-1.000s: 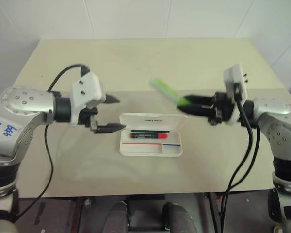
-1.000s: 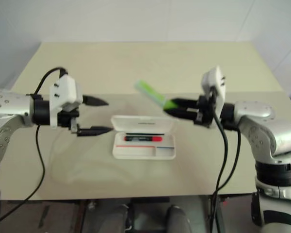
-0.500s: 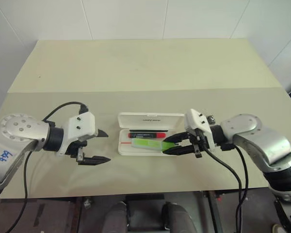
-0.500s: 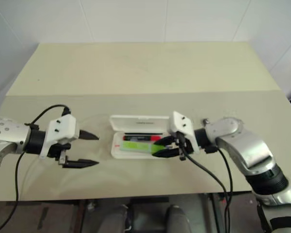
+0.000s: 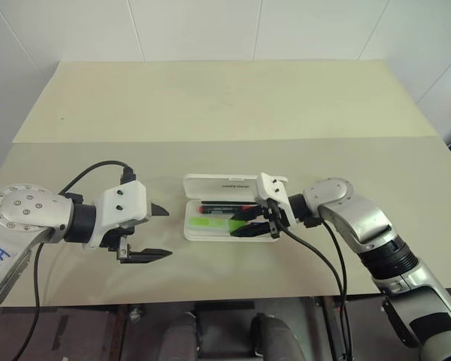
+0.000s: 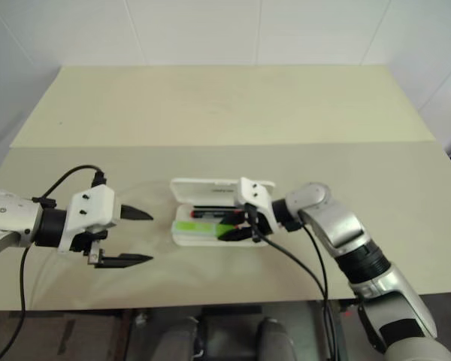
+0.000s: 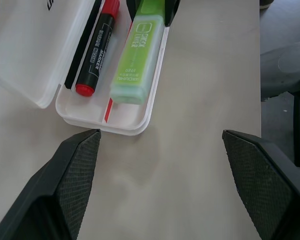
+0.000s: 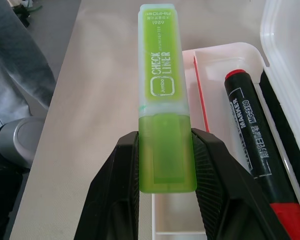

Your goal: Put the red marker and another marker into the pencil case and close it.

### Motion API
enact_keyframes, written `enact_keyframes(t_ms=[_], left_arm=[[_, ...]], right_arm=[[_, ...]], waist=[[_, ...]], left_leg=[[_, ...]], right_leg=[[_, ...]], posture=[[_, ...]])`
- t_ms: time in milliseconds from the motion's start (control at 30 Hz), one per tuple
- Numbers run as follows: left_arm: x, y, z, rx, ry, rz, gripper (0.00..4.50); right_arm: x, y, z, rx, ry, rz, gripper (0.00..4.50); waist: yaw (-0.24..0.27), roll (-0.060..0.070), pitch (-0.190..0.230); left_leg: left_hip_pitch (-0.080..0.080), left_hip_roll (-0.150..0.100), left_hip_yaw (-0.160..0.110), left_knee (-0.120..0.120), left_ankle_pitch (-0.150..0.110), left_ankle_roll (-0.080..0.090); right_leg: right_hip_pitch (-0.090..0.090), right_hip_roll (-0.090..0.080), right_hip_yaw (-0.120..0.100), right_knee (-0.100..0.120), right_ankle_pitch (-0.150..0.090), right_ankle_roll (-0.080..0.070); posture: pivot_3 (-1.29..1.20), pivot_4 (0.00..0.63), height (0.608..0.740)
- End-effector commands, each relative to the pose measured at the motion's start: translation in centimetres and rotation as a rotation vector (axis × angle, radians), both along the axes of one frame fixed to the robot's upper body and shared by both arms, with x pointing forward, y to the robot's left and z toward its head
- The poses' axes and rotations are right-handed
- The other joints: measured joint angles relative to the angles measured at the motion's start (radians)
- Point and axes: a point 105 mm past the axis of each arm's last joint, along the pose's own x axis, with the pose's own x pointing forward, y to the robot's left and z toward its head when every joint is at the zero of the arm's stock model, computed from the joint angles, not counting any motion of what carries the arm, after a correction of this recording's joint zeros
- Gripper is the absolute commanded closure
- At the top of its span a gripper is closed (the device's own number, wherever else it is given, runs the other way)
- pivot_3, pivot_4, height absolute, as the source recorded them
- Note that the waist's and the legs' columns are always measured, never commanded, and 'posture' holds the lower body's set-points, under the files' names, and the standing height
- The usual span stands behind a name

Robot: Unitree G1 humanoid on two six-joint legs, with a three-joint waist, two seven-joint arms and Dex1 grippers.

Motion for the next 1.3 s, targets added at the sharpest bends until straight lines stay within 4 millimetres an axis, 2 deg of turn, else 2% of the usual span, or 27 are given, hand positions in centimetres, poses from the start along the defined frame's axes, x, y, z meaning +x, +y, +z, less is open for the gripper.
enact_keyframes(t_ms=[33,100,133,367,400,500,600,700,833,900,1000,1067,1200,1300], left_arm=[[-0.2,-0.1,0.8,0.007,-0.037,-0.002,0.32],[-0.2,0.0,0.8,0.008,-0.039,0.002,0.32],[-0.1,0.0,0.8,0.008,-0.039,0.003,0.32],[0.1,0.0,0.8,0.008,-0.044,0.002,0.32],[0.1,0.0,0.8,0.007,-0.045,0.001,0.32],[0.1,-0.3,0.9,-0.001,-0.05,-0.022,0.32],[-0.3,-1.3,1.7,-0.05,-0.068,-0.091,0.32],[-0.2,-2.9,4.6,-0.207,-0.159,-0.158,0.32],[2.5,-3.6,7.1,-0.261,-0.249,-0.092,0.32],[3.5,-4.2,7.9,-0.281,-0.263,-0.084,0.32],[7.0,-7.3,9.3,-0.328,-0.302,-0.09,0.32],[8.0,-8.7,9.7,-0.333,-0.305,-0.105,0.32],[10.2,-12.8,9.9,-0.313,-0.279,-0.068,0.32],[10.1,-14.3,10.1,-0.318,-0.264,-0.104,0.32]], right_arm=[[-0.2,0.2,0.9,0.008,-0.046,0.034,3.41],[-0.2,0.1,0.7,-0.003,-0.043,0.034,3.41],[-0.2,0.0,0.7,-0.006,-0.043,0.031,2.68],[-0.2,-0.4,0.4,-0.025,-0.048,0.024,0.14],[-0.2,-0.5,0.5,-0.027,-0.049,0.022,0.03],[-1.2,-1.7,1.2,-0.019,-0.036,0.048,0.03],[-2.9,-4.3,2.1,0.0,0.006,0.055,0.03],[-2.9,-8.6,3.8,0.053,0.03,-0.093,0.03],[-0.1,-13.2,5.4,0.102,-0.035,-0.399,0.03],[1.0,-14.6,5.8,0.127,-0.063,-0.513,0.03],[3.9,-18.0,4.8,0.106,-0.145,-0.818,0.03],[4.4,-18.7,4.2,0.094,-0.157,-0.89,0.03],[4.7,-19.7,3.6,0.128,-0.167,-1.03,0.03],[4.8,-20.2,3.1,0.142,-0.165,-1.106,0.03]], waist=[[0.0,0.0,0.0],[0.0,0.0,0.0],[0.0,0.0,0.0],[0.0,0.0,0.0],[0.0,0.0,0.0],[0.0,0.0,0.0],[0.015,0.0,0.0],[0.028,0.0,0.0],[0.025,-0.001,-0.001],[0.021,-0.001,-0.001],[0.029,-0.002,-0.001],[0.031,-0.002,-0.001],[0.03,-0.002,-0.001],[0.024,-0.002,-0.001]], left_leg=[[0.0,0.0,0.0,0.0,0.0,0.0],[0.0,0.0,0.0,0.0,0.0,0.0],[0.0,0.0,0.0,0.0,0.0,0.0],[0.0,0.001,0.0,0.0,0.0,0.0],[0.0,0.002,0.0,0.0,0.0,0.0],[0.0,0.002,0.001,0.0,0.0,-0.001],[-0.001,0.002,0.0,0.001,-0.001,0.0],[-0.001,0.002,0.001,0.003,-0.002,0.0],[0.001,0.003,0.0,0.007,-0.002,0.0],[0.002,0.004,0.001,0.007,-0.002,0.0],[0.001,0.004,0.003,0.008,-0.002,0.0],[-0.001,0.004,0.003,0.012,-0.002,0.0],[-0.001,0.004,0.005,0.011,-0.003,0.0],[-0.001,0.004,0.005,0.011,-0.003,0.0]], right_leg=[[0.0,0.0,0.0,0.0,0.0,0.0],[0.0,0.0,0.0,0.0,0.0,0.0],[0.0,0.0,0.0,0.0,0.0,0.0],[0.0,0.001,0.0,0.0,0.0,-0.001],[0.0,0.001,0.0,0.0,0.0,-0.001],[0.0,0.001,0.0,0.0,0.0,-0.001],[0.0,0.001,0.0,-0.001,0.0,-0.001],[0.001,0.001,0.0,-0.002,0.0,-0.001],[0.003,0.003,0.0,-0.004,0.001,-0.002],[0.003,0.004,0.0,-0.004,0.001,-0.002],[0.001,0.004,0.002,0.001,0.001,-0.002],[0.001,0.004,0.001,0.001,0.001,-0.002],[0.001,0.004,0.003,0.002,0.001,-0.001],[0.001,0.004,0.003,0.002,0.001,-0.001]], posture=[[0.0,0.15,0.74],[0.0,0.15,0.74],[0.0,0.15,0.74],[0.0,0.15,0.74],[0.0,0.15,0.74],[0.0,0.15,0.74],[0.0,0.15,0.74],[0.0,0.15,0.74],[0.0,0.15,0.74],[0.0,0.15,0.74],[0.0,0.15,0.74],[0.0,0.15,0.74],[0.0,0.15,0.74],[0.0,0.15,0.74]])
